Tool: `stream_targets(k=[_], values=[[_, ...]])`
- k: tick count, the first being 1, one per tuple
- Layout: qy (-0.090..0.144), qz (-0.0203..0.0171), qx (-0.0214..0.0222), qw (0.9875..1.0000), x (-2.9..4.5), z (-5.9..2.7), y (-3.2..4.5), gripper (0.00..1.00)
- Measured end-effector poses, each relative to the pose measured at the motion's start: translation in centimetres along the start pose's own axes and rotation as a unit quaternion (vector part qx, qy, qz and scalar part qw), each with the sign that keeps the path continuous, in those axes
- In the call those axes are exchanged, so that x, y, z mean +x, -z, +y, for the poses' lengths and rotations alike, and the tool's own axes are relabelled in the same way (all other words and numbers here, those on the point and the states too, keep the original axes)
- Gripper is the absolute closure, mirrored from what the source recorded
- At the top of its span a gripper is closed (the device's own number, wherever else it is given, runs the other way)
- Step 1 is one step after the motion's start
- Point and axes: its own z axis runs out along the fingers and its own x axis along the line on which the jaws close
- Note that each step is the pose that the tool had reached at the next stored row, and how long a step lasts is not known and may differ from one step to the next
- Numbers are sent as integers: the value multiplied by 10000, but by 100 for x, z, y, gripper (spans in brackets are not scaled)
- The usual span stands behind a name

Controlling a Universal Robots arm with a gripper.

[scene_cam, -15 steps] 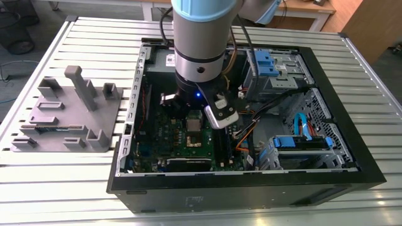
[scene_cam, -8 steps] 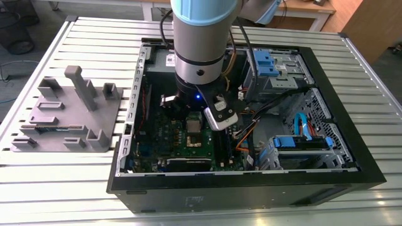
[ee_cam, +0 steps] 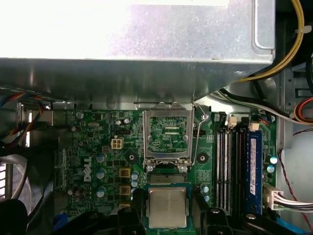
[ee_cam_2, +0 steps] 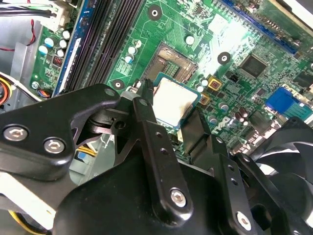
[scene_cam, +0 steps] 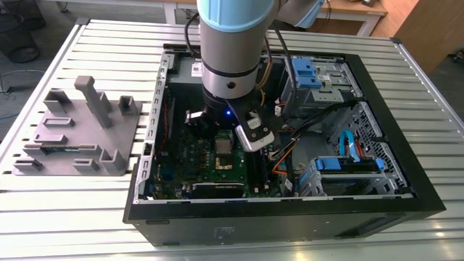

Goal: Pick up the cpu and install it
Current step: 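Place the cpu into insertion slot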

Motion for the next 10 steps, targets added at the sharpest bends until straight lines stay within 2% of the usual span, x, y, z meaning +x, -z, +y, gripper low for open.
stream_targets(k=[10], values=[[2, 0, 2, 10000, 2, -3, -118, 53]])
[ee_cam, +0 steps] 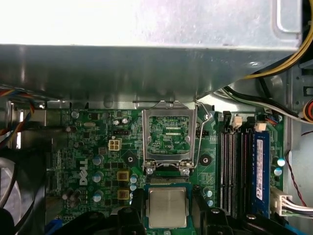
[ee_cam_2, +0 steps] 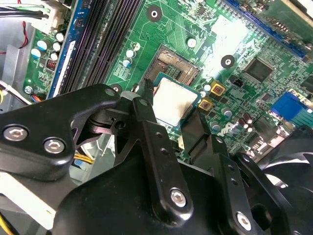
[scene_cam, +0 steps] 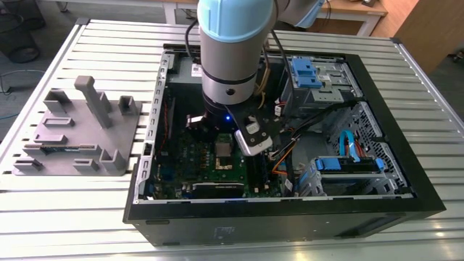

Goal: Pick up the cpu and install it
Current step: 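Place the cpu into insertion slot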

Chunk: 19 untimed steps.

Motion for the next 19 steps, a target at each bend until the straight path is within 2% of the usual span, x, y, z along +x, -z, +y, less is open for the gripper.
stream_targets(k=[19], values=[[57, 1, 2, 10000, 0, -1, -41, 53]])
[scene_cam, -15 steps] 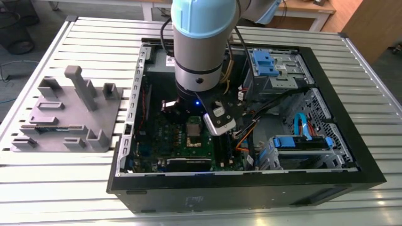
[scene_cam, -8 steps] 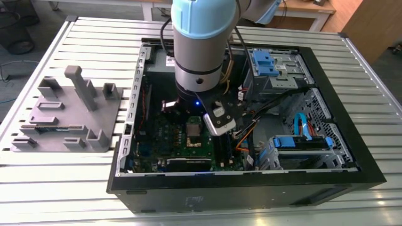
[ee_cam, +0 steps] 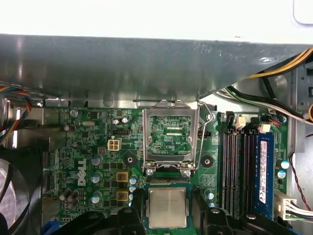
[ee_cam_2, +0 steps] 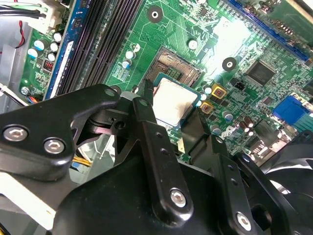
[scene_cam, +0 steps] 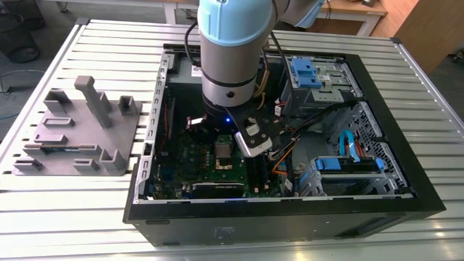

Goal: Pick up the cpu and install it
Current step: 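Place the cpu into insertion slot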

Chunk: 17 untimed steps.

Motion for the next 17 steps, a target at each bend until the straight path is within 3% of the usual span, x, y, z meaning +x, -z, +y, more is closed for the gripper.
stream_targets(k=[7, 17], values=[[0, 0, -1, 10000, 0, -12, -21, 53], [-1, 0, 0, 10000, -6, -95, -47, 53]])
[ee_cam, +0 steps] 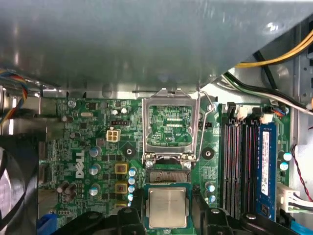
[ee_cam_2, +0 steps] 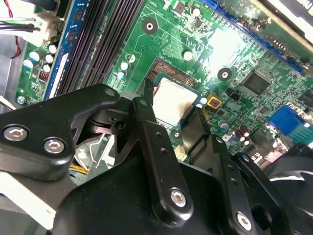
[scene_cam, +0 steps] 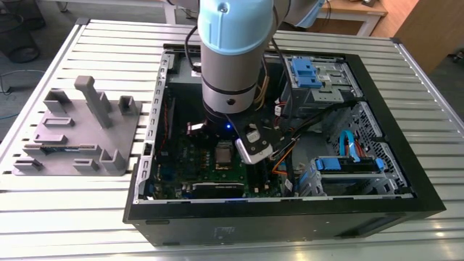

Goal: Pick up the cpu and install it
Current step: 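Place the cpu into insertion slot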

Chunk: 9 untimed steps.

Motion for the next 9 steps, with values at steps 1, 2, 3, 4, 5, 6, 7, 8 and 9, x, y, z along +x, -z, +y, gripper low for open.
stream_targets(k=[1, 2, 3, 4, 5, 6, 7, 8, 9], values=[[-6, 0, 0, 10000, -1, -6, -8, 53], [-20, -1, 0, 10000, 0, -11, -16, 53], [-35, -1, 0, 10000, 0, -14, -24, 53], [-48, -2, 0, 10000, -2, -18, -31, 53], [-64, -1, 1, 10000, -2, -21, -38, 53], [-74, -1, 2, 10000, -2, -21, -42, 53], [-77, -1, 2, 10000, -2, -21, -43, 53], [-76, -1, 2, 10000, -2, -21, -43, 53], [-77, -1, 3, 10000, -2, -21, -43, 53]])
